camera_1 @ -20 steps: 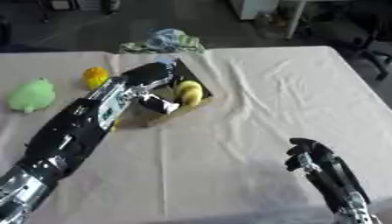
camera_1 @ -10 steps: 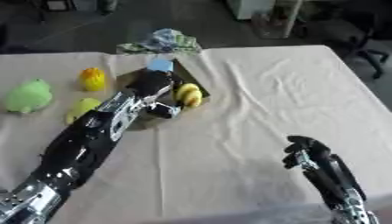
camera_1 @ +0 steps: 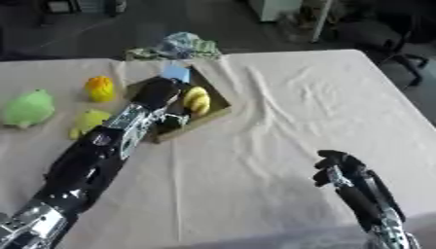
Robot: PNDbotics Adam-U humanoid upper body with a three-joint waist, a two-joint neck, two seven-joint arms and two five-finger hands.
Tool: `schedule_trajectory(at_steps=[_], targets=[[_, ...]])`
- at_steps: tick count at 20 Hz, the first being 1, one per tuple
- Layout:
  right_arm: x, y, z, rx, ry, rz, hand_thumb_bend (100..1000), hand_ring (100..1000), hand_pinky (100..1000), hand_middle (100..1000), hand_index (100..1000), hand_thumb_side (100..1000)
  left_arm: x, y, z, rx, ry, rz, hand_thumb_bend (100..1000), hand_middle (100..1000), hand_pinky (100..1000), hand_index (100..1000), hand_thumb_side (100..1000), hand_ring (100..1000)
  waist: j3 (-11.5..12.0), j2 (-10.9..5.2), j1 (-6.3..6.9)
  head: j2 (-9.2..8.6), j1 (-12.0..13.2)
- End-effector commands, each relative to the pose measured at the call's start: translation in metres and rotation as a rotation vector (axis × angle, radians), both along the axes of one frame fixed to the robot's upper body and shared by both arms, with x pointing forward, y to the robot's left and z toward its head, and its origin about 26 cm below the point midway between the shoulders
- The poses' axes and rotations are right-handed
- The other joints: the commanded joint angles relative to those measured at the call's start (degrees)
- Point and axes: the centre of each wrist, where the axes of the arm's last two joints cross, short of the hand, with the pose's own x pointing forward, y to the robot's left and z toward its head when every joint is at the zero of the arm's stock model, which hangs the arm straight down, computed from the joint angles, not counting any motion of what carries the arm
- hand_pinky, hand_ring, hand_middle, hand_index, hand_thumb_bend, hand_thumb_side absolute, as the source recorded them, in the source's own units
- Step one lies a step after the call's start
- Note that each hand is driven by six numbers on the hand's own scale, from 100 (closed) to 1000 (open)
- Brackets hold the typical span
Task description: Pick up objects on the table and place them in the box.
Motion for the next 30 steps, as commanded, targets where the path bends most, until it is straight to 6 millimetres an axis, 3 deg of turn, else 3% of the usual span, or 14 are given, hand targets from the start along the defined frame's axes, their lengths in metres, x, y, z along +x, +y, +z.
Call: schedule_trajectory(at_steps=[1, 5, 7, 13, 16, 17, 18, 19, 22, 28, 30], targets=[[0.002, -0.003, 0.006, -0.003, -0.021, -0.006, 100, 533, 510, 556, 752, 552, 0.005, 0.001, 0.016, -0.04, -0.063, 0.012, 100, 777, 766, 940, 748, 695, -0.1, -0.53, -0.3, -0.2, -0.2], [0.001, -0.004, 0.006, -0.004, -0.019, -0.008, 100, 533, 510, 557, 752, 553, 0.007, 0.005, 0.023, -0.086, -0.106, 0.026, 111, 825, 808, 951, 922, 746, 0.0, -0.56, -0.29, -0.2, -0.3], [0.001, -0.004, 0.006, -0.005, -0.019, -0.009, 100, 533, 510, 557, 752, 552, 0.008, 0.007, 0.026, -0.099, -0.118, 0.035, 144, 842, 818, 954, 953, 757, 0.1, -0.58, -0.31, -0.2, -0.4], [0.001, -0.004, 0.005, -0.005, -0.017, -0.01, 100, 533, 510, 557, 753, 551, 0.009, 0.011, 0.027, -0.091, -0.122, 0.051, 219, 863, 836, 959, 899, 777, 0.2, -0.63, -0.4, -0.2, -0.4], [0.001, -0.005, 0.005, -0.005, -0.016, -0.01, 100, 533, 511, 557, 753, 553, 0.009, 0.013, 0.025, -0.067, -0.105, 0.043, 286, 860, 843, 962, 689, 788, 0.3, -0.62, -0.43, -0.2, -0.5], [0.001, -0.005, 0.005, -0.005, -0.016, -0.01, 100, 533, 511, 557, 753, 553, 0.009, 0.013, 0.025, -0.057, -0.098, 0.038, 286, 860, 843, 962, 689, 788, 0.3, -0.62, -0.44, -0.2, -0.5], [0.001, -0.005, 0.004, -0.005, -0.015, -0.01, 100, 533, 511, 557, 753, 554, 0.009, 0.014, 0.025, -0.042, -0.09, 0.032, 297, 866, 848, 968, 526, 799, 0.3, -0.62, -0.43, -0.2, -0.5], [0.001, -0.005, 0.004, -0.005, -0.015, -0.01, 100, 533, 511, 557, 753, 553, 0.01, 0.014, 0.025, -0.027, -0.083, 0.028, 296, 868, 849, 970, 420, 802, 0.3, -0.62, -0.43, -0.2, -0.5], [0.001, -0.005, 0.004, -0.006, -0.016, -0.011, 100, 532, 511, 557, 753, 552, 0.011, 0.017, 0.028, -0.001, -0.074, 0.028, 275, 867, 848, 972, 271, 801, 0.3, -0.61, -0.41, -0.2, -0.6], [0.001, -0.005, 0.005, -0.007, -0.017, -0.011, 100, 532, 511, 557, 753, 550, 0.012, 0.021, 0.033, -0.007, -0.068, 0.034, 212, 857, 846, 971, 236, 793, 0.5, -0.63, -0.37, -0.2, -0.8], [0.001, -0.006, 0.005, -0.009, -0.017, -0.013, 100, 532, 511, 556, 753, 552, 0.014, 0.025, 0.044, -0.02, -0.085, 0.02, 175, 841, 842, 968, 208, 784, 0.7, -0.63, -0.31, -0.2, -1.0]])
